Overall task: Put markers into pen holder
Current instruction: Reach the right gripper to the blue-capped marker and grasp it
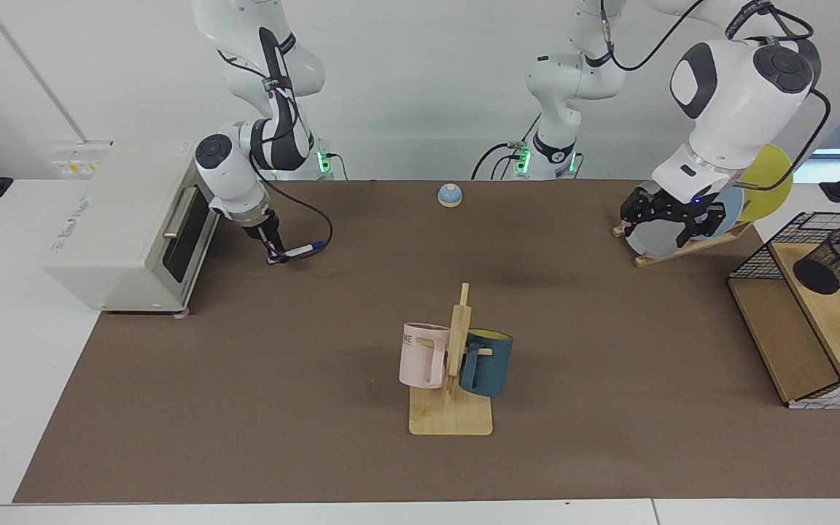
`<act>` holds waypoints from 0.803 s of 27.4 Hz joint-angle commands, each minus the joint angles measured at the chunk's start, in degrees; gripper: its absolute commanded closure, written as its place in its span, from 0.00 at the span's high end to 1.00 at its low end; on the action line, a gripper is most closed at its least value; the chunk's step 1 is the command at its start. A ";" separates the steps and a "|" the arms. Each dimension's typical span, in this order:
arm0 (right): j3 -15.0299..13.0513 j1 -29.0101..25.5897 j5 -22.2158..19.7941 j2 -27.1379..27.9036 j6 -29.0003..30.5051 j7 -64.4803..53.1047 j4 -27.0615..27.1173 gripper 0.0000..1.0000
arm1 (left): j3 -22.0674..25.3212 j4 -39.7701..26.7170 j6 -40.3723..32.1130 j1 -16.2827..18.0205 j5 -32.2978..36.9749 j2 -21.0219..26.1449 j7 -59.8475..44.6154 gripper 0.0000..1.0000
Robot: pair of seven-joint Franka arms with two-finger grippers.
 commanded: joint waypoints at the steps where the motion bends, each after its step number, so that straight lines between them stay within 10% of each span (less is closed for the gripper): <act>1: 0.45 -0.97 1.41 -0.05 -0.42 -1.10 1.80 0.00 | 0.16 -1.24 -1.70 0.04 0.34 -1.07 4.57 1.00; 8: 0.01 -1.23 8.43 -1.11 -15.26 1.97 11.81 0.00 | 0.16 -1.15 -1.00 -0.31 0.08 -0.89 19.45 1.00; 22: 0.97 -1.15 9.14 -1.11 -32.59 15.76 32.29 0.00 | -3.61 0.34 -0.47 -1.46 -1.94 -1.68 42.39 1.00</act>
